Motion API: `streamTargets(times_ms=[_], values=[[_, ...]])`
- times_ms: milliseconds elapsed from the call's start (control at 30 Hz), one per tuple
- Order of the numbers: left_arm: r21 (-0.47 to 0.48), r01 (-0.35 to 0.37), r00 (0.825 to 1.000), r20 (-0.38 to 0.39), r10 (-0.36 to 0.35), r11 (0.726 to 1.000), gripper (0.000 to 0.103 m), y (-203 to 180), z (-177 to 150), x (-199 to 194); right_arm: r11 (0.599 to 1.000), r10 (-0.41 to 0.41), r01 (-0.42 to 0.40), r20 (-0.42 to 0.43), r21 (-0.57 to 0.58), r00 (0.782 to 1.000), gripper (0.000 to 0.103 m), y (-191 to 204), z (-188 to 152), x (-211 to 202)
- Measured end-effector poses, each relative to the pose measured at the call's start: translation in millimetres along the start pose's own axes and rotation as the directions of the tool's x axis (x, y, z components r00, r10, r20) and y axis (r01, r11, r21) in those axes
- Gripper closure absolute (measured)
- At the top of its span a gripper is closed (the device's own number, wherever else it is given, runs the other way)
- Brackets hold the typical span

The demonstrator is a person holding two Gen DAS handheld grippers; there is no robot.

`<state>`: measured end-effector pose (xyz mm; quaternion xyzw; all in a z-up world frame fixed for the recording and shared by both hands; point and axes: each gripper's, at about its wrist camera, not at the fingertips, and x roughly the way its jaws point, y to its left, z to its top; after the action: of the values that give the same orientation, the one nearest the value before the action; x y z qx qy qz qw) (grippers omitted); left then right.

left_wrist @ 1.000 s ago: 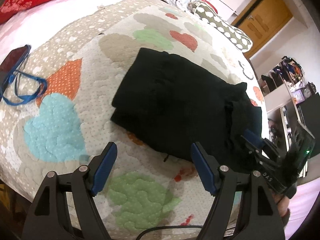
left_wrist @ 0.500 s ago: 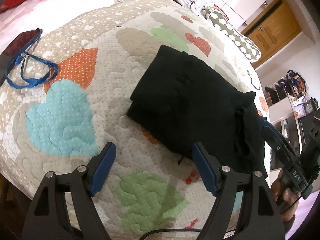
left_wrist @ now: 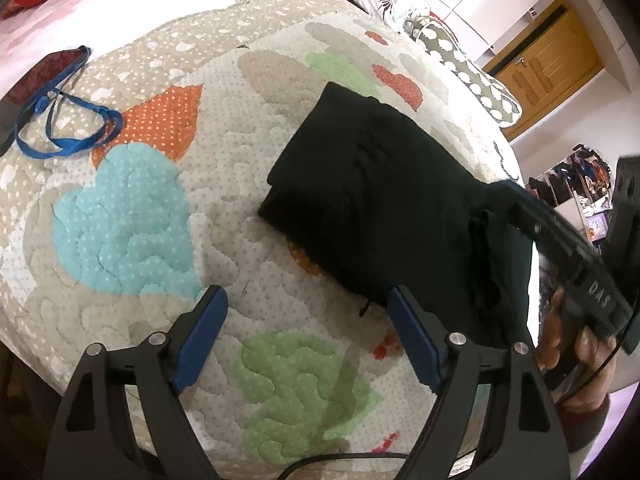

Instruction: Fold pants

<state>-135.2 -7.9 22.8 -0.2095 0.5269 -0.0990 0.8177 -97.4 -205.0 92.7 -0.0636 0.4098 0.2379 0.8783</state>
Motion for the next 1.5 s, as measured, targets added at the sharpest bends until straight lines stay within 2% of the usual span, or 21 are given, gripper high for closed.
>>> streamTargets(times_ms=[267,467,900,1000,1033,1100,1133,1167,1233,1367,1500], values=[[-0.009,0.002,1.0,0.002,-0.002,1.0,0.015,-3.1,7.8,6.6,1.0,0.015,-0.015,-0.013,-0.018,1.0,0.023,2.9,17.5,17.4],[-0.019,0.007,1.0,0.003,-0.007,1.0,0.01,-5.9,11.4,10.8,0.998,0.03,-0.033,-0.054,-0.058,0.998,0.022,8.1,29.2,40.1],[-0.049,0.097,0.995,0.035,-0.095,0.994,0.01,-4.8,29.7,18.2,0.982,0.046,-0.078,-0.184,-0.174,0.982,0.021,32.4,63.1,111.0],[-0.044,0.118,0.991,0.063,-0.115,0.992,0.01,-4.2,32.2,20.1,0.979,0.082,-0.119,-0.21,-0.167,0.974,0.022,34.4,62.7,128.0],[-0.035,0.119,0.99,0.076,-0.116,0.992,0.012,-4.9,32.9,20.2,0.979,0.098,-0.132,-0.209,-0.156,0.973,0.032,33.9,61.5,131.2],[-0.015,0.1,0.99,0.101,-0.098,0.995,0.027,-7.3,33.5,17.8,0.98,0.11,-0.141,-0.209,-0.138,0.972,0.05,32.1,57.7,135.6],[-0.008,0.093,0.989,0.113,-0.091,0.996,0.045,-7.5,33.8,15.1,0.981,0.106,-0.135,-0.199,-0.136,0.974,0.058,30.6,56.6,133.5],[-0.001,0.093,0.988,0.124,-0.092,0.996,0.062,-7.4,34.6,11.8,0.981,0.117,-0.142,-0.188,-0.129,0.975,0.061,28.2,56.2,129.1],[0.013,0.111,0.983,0.145,-0.112,0.994,0.069,-8.4,36.5,1.8,0.98,0.158,-0.173,-0.151,-0.095,0.976,0.072,20.2,58.7,111.8],[0.118,0.162,0.956,0.226,-0.185,0.98,0.076,-36.5,34.3,-31.7,0.973,0.226,-0.227,-0.019,-0.035,0.974,0.077,-2.3,65.3,55.9],[0.295,0.207,0.928,0.243,-0.283,0.933,0.077,-96.6,21.5,-56.8,0.975,0.215,-0.219,0.132,0.02,0.968,0.077,-34.2,54.4,-15.5]])
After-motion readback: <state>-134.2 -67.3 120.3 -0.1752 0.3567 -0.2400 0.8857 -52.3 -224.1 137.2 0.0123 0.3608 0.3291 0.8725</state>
